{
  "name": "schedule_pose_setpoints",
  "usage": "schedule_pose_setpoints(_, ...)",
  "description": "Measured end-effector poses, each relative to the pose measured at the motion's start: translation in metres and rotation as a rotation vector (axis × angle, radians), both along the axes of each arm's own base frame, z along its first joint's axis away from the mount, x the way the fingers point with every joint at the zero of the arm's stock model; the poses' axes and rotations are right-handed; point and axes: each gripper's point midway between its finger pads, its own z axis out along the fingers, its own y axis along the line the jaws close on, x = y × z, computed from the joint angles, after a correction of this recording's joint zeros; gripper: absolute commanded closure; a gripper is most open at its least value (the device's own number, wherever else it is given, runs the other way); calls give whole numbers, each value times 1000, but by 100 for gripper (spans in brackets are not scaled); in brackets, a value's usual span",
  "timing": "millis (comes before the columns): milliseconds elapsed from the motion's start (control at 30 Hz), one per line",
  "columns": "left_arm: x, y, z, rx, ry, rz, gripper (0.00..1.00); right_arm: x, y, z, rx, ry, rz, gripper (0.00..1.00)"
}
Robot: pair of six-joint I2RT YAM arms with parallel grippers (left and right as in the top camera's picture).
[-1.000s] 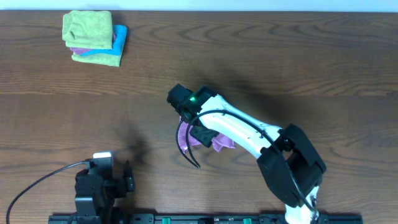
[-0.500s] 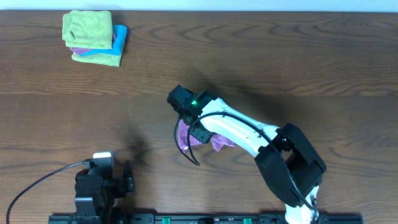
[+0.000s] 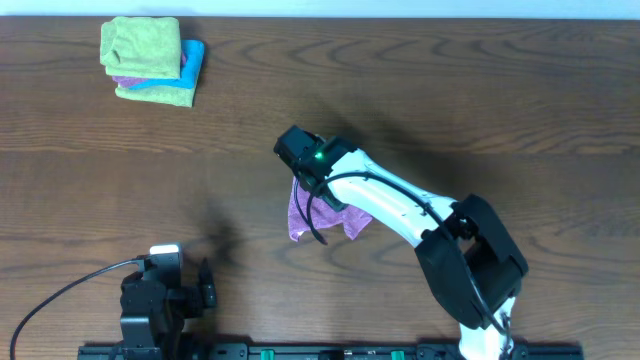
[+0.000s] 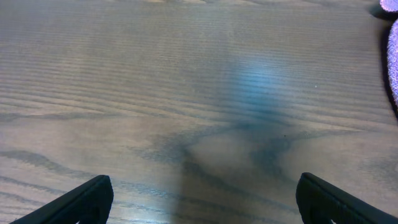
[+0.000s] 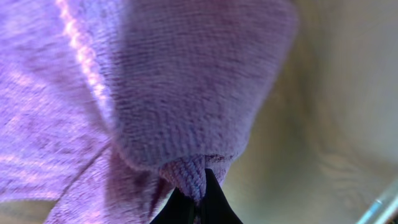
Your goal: Fold the cloth
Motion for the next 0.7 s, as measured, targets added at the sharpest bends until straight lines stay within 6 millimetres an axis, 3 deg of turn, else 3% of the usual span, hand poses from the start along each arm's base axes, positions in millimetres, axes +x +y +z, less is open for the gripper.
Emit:
schedule_pose_setpoints(133, 0, 0, 0, 0, -2, 0, 5, 27, -6, 20, -11, -117, -44, 99)
schedule_pose_setpoints(333, 2, -5, 0, -17, -7, -21, 5, 64, -31, 32, 20, -223, -144, 99)
schedule_pose_setpoints(700, 4, -37, 0, -135, -17, -164, 5, 143, -74, 60, 140, -470, -276, 97)
